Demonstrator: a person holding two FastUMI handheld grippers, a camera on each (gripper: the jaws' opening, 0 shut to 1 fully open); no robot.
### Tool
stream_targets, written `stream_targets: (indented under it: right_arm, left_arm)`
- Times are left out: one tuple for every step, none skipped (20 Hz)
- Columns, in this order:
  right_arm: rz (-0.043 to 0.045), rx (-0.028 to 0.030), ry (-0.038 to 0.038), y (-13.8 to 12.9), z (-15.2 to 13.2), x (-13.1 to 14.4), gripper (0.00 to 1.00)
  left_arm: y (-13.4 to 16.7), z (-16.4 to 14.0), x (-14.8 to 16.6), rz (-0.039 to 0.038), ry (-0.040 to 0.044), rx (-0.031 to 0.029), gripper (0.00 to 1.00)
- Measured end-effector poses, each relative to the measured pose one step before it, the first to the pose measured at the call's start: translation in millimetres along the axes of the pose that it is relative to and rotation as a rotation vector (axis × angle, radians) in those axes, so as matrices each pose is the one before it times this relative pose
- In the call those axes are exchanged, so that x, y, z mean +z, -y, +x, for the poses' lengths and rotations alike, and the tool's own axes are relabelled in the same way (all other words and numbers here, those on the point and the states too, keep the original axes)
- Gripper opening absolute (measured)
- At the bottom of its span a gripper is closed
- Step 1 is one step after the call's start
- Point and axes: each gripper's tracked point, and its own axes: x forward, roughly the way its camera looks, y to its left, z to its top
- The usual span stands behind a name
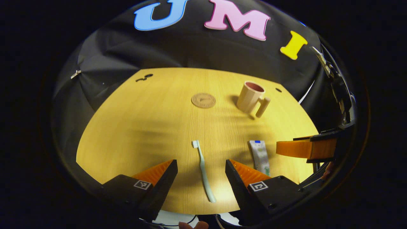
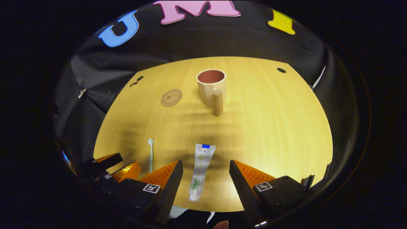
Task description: Put the toothbrush and toothpaste on the desktop into the cup, then pick up the cup and place it on the coaster on the desktop.
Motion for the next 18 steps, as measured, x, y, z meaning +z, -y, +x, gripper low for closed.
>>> stream_targets:
  right_arm:
    - [-0.01137,-0.00818,-0.02399,0.23,9.86,-3.28,0.9]
    - [-0.01109,-0.0059,-0.01997,-1.25,10.2,-2.59,0.9]
    - [-0.00985,-0.00688,-0.02205,0.04,7.94,-2.3,0.89]
    - [-0.00153,-0.00277,-0.01664,-0.44,7.19,-2.21,0.88]
    - [0.00392,-0.0009,-0.01815,-0.49,7.15,-1.98,0.88]
    - [0.00782,-0.00015,-0.01715,-0.14,5.38,-1.98,0.87]
    - [0.01289,-0.00349,-0.01743,0.74,5.53,-1.21,0.86]
    - [0.01408,0.00149,-0.01302,0.19,4.56,-0.69,0.86]
    - [0.00921,-0.00421,-0.0143,1.22,4.14,-1.4,0.82]
    - [0.00338,-0.00338,-0.01618,1.6,2.55,-0.9,0.8]
    - [0.00071,-0.00252,-0.01439,1.09,3.14,-1.9,0.79]
    - [-0.0024,-0.00535,-0.02071,0.61,2.18,-3.4,0.79]
    - [0.00133,-0.00327,0.02077,-2.62,4.69,4.78,0.77]
    - [-0.00114,-0.01291,-0.01404,-0.67,2.68,-1.63,0.76]
    - [0.00291,-0.01548,-0.00485,-1.19,3.22,0.37,0.71]
    - [0.00718,-0.01523,-0.019,-0.03,0.77,-1.22,0.69]
    - [-0.00409,-0.01661,-0.01265,2.44,4.15,0.13,0.63]
    - [-0.0102,-0.01897,-0.00027,3.28,-4.3,-1.58,0.55]
  left_arm:
    - [0.86,7.63,-1.41,0.00339,-0.01684,0.00719,0.89]
    - [-1.13,7.82,-3.74,-0.00282,-0.01744,0.00738,0.96]
    - [-1.36,5.99,-2.08,-0.00881,-0.01654,0.00538,0.96]
    - [-1.21,3.6,0.43,-0.01172,-0.01318,0.00598,0.96]
    - [-1.3,5.26,-0.6,-0.00833,-0.01802,0.00635,0.96]
    - [-1.86,4.16,-0.38,-0.00473,-0.02338,0.00786,0.96]
    - [-1.82,3.08,-2.21,-0.00364,-0.01503,0.00696,0.96]
    - [-0.32,2.71,-0.77,-0.0031,-0.0177,0.00402,0.96]
    - [-0.99,2.35,-1.71,-0.00212,-0.01429,0.00661,0.96]
    - [-1.19,2.38,-1.9,-0.00473,-0.01649,0.00744,0.96]
    - [-0.25,1.34,-2.49,-0.00862,-0.01287,0.00235,0.96]
    - [-0.3,1.38,-1.01,-0.00691,-0.00909,0.00133,0.95]
    - [-1.99,2.57,-2.59,-0.00477,-0.00894,0.00427,0.95]
    - [-1.77,1.0,-1.57,-0.00072,-0.00965,0.00728,0.95]
    - [-0.89,0.4,1.07,0.0057,-0.00041,0.00559,0.95]
    - [-0.05,0.69,0.66,0.00742,-0.00391,0.00039,0.93]
    - [0.07,-1.37,-0.2,0.00569,-0.00619,0.00281,0.92]
    - [0.17,-0.84,-0.84,0.00883,-0.00889,0.00379,0.92]
